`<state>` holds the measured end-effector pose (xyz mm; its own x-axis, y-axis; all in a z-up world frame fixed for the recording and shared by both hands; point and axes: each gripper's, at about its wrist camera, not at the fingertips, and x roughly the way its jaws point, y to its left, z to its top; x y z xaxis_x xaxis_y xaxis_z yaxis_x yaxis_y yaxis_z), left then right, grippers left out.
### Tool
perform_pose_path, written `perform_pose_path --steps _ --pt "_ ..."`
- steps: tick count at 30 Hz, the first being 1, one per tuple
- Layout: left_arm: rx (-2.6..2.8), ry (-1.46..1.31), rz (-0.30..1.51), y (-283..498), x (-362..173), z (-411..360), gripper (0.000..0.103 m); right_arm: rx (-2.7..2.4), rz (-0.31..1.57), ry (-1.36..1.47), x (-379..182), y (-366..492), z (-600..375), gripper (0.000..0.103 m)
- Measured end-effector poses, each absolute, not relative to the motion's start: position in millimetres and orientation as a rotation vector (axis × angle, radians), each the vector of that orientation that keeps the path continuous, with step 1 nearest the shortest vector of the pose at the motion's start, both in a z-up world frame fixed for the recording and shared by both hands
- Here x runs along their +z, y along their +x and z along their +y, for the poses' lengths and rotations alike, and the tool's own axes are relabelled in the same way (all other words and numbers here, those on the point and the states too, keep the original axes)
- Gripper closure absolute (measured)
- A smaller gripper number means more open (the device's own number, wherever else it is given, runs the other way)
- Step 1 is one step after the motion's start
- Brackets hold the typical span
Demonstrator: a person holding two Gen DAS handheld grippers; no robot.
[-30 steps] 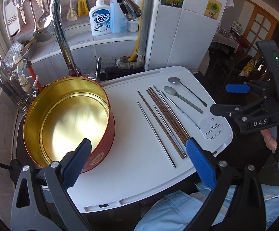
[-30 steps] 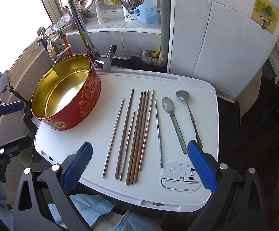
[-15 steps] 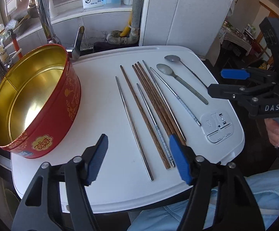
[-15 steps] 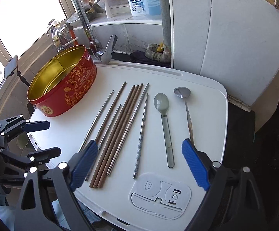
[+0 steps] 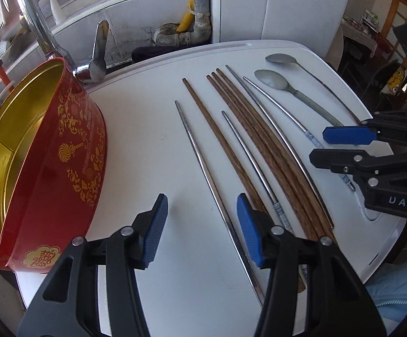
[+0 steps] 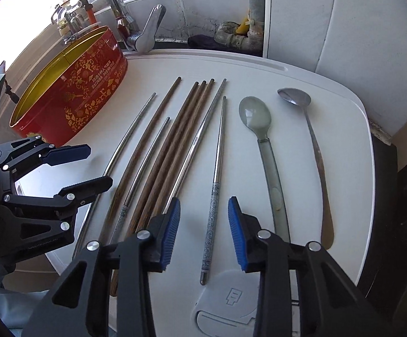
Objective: Organize utensils
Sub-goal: 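Grasp a silver chopstick with the left tool while the right tool grasps another silver chopstick, then carry both chopsticks over the red tin and open both tools to drop them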
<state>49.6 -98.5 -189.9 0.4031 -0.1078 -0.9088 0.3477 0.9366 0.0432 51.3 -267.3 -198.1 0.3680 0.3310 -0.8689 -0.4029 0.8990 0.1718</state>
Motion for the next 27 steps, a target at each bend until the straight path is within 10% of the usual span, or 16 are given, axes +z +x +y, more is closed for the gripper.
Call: perform_pose_path --steps 2,4,27 --pt "-0.318 0.192 1.113 50 -190 -93 0.055 0.455 1.052 -0.109 -199 45 -266 0.072" --pt "-0.327 0.135 1.104 48 -188 -88 0.095 0.427 1.030 -0.152 -199 39 -264 0.092" --pt "-0.239 -0.071 0.952 15 -108 -48 0.097 0.552 0.915 -0.029 -131 15 -263 0.097"
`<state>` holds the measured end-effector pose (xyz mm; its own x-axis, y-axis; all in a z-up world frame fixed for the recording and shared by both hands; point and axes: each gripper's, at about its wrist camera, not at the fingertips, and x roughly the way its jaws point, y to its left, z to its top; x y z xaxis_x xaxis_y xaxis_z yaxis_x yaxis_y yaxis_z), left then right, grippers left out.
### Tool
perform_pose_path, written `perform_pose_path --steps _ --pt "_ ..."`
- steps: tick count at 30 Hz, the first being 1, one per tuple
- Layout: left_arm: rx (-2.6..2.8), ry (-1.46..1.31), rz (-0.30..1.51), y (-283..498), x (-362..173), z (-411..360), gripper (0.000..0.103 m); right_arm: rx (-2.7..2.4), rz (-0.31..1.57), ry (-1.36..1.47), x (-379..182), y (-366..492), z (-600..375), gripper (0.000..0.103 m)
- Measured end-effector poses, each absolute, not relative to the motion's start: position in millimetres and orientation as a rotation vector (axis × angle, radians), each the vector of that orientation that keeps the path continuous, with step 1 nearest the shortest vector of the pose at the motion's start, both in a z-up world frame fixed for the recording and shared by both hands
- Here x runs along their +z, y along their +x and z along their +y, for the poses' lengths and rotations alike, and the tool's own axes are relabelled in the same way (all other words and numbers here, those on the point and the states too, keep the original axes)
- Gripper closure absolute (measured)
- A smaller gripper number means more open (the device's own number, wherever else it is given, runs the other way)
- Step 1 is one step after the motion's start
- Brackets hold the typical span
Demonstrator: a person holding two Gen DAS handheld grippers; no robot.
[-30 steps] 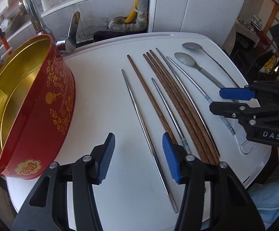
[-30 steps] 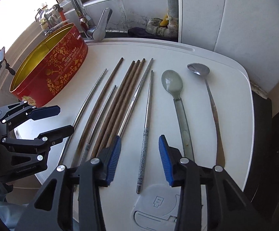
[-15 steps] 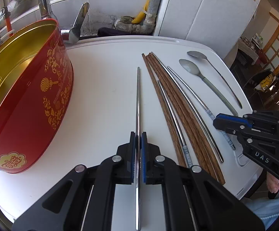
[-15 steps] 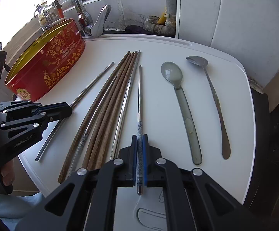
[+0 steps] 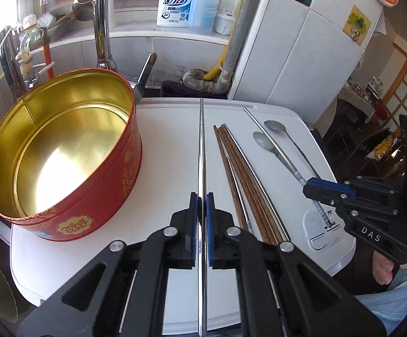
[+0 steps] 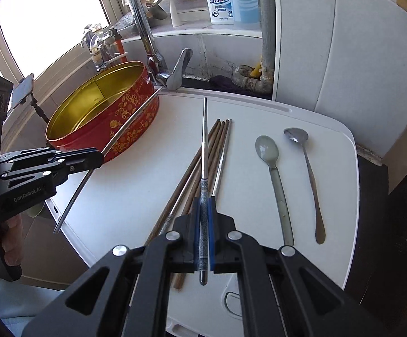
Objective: Organize utensils
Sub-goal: 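Carry both chopsticks over the red tin and open both tools to drop them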
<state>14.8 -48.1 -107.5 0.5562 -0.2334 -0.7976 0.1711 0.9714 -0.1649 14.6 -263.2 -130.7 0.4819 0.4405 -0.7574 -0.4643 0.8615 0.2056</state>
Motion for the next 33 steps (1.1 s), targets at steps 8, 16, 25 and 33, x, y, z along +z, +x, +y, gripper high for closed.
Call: perform_pose_path --steps 8,16,25,33 --pt "-0.100 -0.155 0.839 1 -30 45 0.097 0.758 0.813 0.028 -46 38 -196 0.097" --pt "-0.056 -0.283 0.870 29 -23 132 0.097 0.808 0.874 -0.010 -23 74 -107 0.097" --pt "-0.085 -0.282 1.013 112 -68 171 0.097 0.719 1.079 -0.050 -58 131 -23 0.097" --pt "-0.144 -0.265 1.165 137 -137 170 0.097 0.625 1.261 -0.075 -120 153 0 0.097"
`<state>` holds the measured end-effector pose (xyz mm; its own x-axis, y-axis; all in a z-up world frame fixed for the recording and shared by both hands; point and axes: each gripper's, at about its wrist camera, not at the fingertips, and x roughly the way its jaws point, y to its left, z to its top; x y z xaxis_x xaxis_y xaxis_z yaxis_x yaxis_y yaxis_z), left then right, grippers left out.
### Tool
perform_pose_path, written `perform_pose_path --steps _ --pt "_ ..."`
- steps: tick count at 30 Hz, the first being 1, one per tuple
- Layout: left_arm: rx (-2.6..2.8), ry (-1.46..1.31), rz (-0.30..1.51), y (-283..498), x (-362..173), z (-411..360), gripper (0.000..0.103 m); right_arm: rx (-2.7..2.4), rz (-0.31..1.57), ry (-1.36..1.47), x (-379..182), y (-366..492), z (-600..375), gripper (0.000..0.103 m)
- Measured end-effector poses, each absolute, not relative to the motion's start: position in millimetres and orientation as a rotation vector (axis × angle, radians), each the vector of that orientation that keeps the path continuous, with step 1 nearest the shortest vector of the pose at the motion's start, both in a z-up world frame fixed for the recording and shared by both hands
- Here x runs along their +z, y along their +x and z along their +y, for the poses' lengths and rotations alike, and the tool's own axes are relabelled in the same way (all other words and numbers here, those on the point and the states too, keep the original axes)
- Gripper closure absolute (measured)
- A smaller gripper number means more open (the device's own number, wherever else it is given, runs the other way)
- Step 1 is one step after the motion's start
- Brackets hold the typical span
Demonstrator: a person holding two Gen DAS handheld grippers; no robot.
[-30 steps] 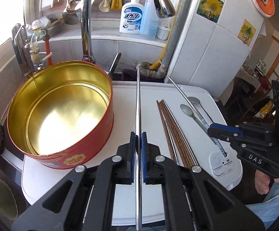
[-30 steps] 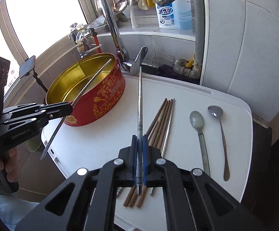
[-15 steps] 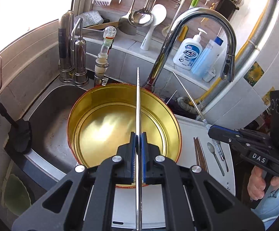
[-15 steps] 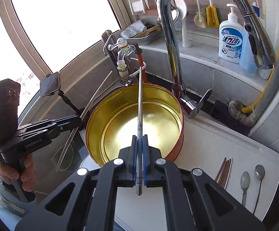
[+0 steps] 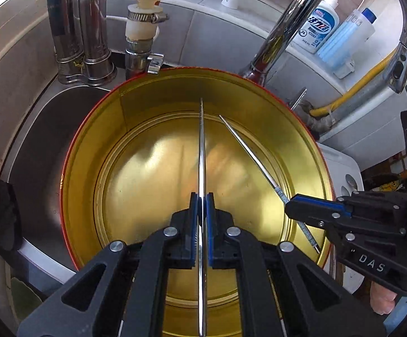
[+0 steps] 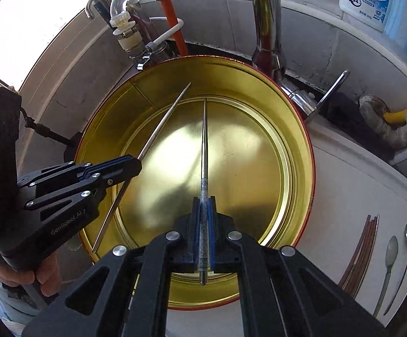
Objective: Organize utensils
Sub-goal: 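Carry both chopsticks over the red tin and open both tools to drop them, then move both open tools back from the tin to the utensils on the board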
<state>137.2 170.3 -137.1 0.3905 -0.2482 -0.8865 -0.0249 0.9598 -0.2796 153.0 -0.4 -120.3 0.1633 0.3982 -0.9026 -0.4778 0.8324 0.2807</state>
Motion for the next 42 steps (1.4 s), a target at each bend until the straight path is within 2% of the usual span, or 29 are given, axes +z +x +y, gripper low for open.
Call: perform_pose_path --steps 6,14,16,17,18,19,20,36,38,39,41,42 --pt "-0.173 -0.233 1.196 146 -150 173 0.097 0.591 1.305 -0.061 -138 165 9 0.097" --pt "-0.160 -0.135 1.185 146 -149 162 0.097 0.579 1.283 -0.058 -134 171 21 0.095" --pt "-0.145 -0.087 1.184 145 -147 157 0.094 0.556 1.259 -0.037 -128 172 19 0.079" --pt "-0.145 -0.075 1.185 145 -145 156 0.089 0.551 1.245 -0.022 -126 173 18 0.063" --pt "-0.145 -0.068 1.183 145 -144 156 0.072 0.551 1.230 -0.006 -123 173 17 0.056" --pt "-0.141 -0.061 1.172 144 -142 155 0.051 0.556 1.218 0.001 -121 172 16 0.055" --pt "-0.137 -0.054 1.155 143 -140 155 0.047 0.562 1.213 -0.002 -120 171 16 0.055" --pt "-0.127 -0.044 1.154 138 -138 149 0.047 0.575 1.227 0.003 -125 168 10 0.055" --pt "-0.115 -0.050 1.143 137 -136 149 0.042 0.576 1.216 0.009 -122 165 6 0.055" --pt "-0.107 -0.055 1.129 136 -134 150 0.037 0.577 1.204 0.014 -119 163 3 0.053" --pt "-0.094 -0.078 1.085 130 -126 151 0.034 0.583 1.155 0.035 -109 156 -6 0.036" --pt "-0.095 -0.093 1.059 126 -121 152 0.030 0.580 1.117 0.054 -102 152 -12 0.021"
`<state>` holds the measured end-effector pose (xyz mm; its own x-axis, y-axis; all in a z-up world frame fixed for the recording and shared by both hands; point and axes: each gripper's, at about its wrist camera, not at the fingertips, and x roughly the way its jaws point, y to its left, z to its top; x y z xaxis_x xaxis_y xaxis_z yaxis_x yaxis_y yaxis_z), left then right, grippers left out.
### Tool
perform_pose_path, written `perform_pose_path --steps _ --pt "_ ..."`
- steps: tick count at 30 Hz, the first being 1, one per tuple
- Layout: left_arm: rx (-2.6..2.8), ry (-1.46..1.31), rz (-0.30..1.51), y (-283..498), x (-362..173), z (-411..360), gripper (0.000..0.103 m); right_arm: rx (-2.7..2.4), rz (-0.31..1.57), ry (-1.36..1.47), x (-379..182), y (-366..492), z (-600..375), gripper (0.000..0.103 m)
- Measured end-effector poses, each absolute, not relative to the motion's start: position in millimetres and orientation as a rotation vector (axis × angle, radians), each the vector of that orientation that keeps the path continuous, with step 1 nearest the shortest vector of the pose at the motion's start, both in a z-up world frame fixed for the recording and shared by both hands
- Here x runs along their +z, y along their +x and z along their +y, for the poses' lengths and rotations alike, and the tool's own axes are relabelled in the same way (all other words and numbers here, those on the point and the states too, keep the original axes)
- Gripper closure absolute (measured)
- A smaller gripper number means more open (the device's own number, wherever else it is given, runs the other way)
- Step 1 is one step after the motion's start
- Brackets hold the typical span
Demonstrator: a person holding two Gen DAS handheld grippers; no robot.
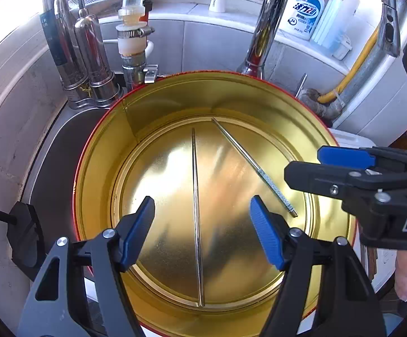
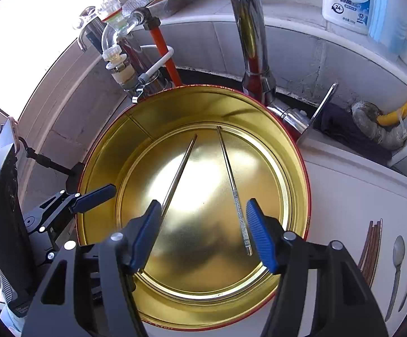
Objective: Organize utensils
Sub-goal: 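Move both open tools back from the tin to the utensils on the board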
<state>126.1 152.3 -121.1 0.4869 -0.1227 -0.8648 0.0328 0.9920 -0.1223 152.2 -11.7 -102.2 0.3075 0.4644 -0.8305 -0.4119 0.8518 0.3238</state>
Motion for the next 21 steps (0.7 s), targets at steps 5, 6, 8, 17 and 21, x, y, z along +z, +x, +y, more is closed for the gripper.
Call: perform_pose_path --steps 5,6,8,17,21 --pt "-0.132 -0.159 0.945 103 -96 149 0.023 0.515 0.946 0.150 -78 129 -55 0.010" --pt "-0.141 -0.166 0.928 97 -91 147 0.023 0.502 0.933 0.151 -76 126 -64 0.010" --pt "-0.174 -0.173 0.900 87 -83 139 0.023 0.473 0.911 0.150 -74 120 -84 0.010" --pt "-0.322 -0.127 0.875 58 -71 63 0.023 0.371 0.896 0.173 -86 97 -175 0.010" --pt "-0.386 -0.087 0.915 52 -81 20 0.023 0.338 0.921 0.155 -99 89 -212 0.010"
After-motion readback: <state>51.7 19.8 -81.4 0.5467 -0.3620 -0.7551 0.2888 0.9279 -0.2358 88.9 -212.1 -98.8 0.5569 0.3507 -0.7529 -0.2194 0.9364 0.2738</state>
